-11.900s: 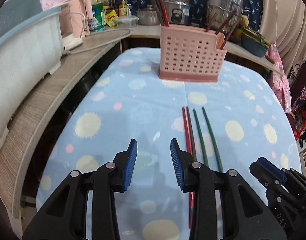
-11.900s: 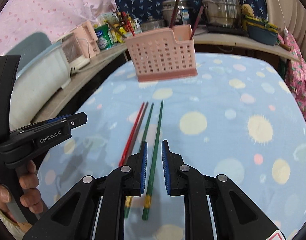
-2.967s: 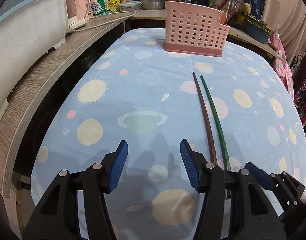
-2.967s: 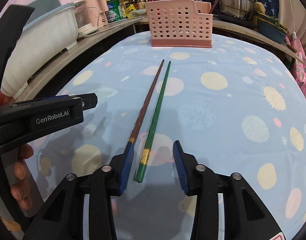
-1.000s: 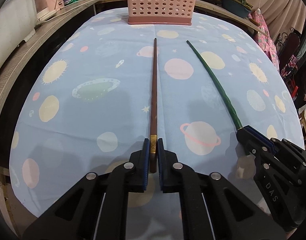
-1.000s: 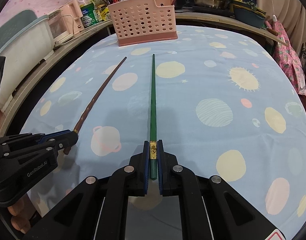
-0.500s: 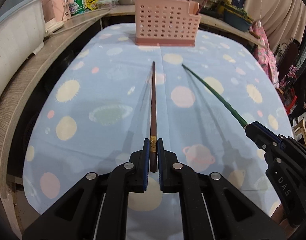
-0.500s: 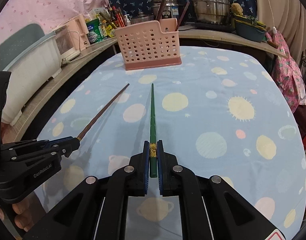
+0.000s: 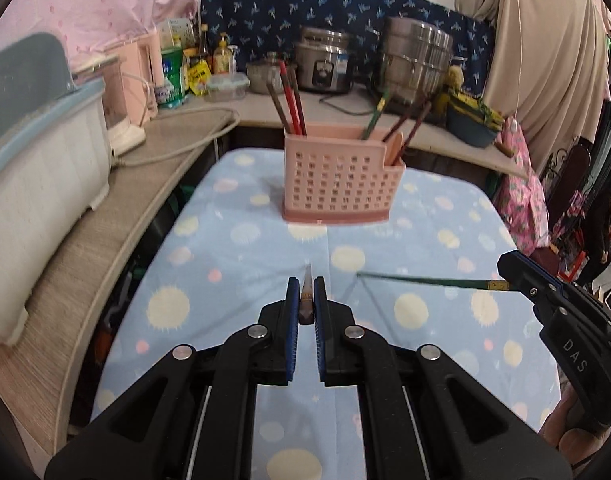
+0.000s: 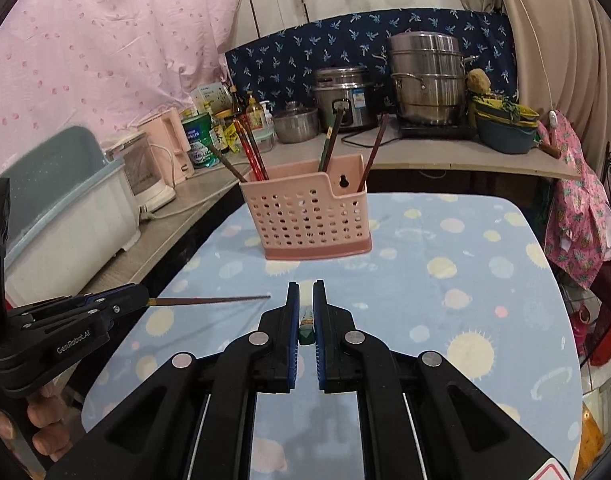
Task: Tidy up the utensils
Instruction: 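Lift both held chopsticks and carry them over the pink basket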
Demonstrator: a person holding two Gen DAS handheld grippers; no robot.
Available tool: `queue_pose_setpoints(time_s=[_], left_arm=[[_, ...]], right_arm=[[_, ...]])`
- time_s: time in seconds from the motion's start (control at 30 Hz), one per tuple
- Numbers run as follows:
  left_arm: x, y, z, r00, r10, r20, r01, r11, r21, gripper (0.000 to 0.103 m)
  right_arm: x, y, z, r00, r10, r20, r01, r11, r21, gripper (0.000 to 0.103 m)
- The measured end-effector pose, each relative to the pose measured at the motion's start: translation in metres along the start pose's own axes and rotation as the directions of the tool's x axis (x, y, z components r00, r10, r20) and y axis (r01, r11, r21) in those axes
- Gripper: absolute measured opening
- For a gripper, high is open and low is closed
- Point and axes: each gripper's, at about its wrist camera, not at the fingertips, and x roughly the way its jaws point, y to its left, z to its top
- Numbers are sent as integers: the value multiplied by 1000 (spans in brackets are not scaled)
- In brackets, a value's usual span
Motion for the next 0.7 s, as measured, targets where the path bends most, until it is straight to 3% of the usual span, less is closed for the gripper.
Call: queue_pose_setpoints(time_s=[0.7], left_arm=[[5,-5,91,994,-28,107,30,999,-19,7]], right_arm=[[20,4,88,992,61,109,-62,998,3,7]])
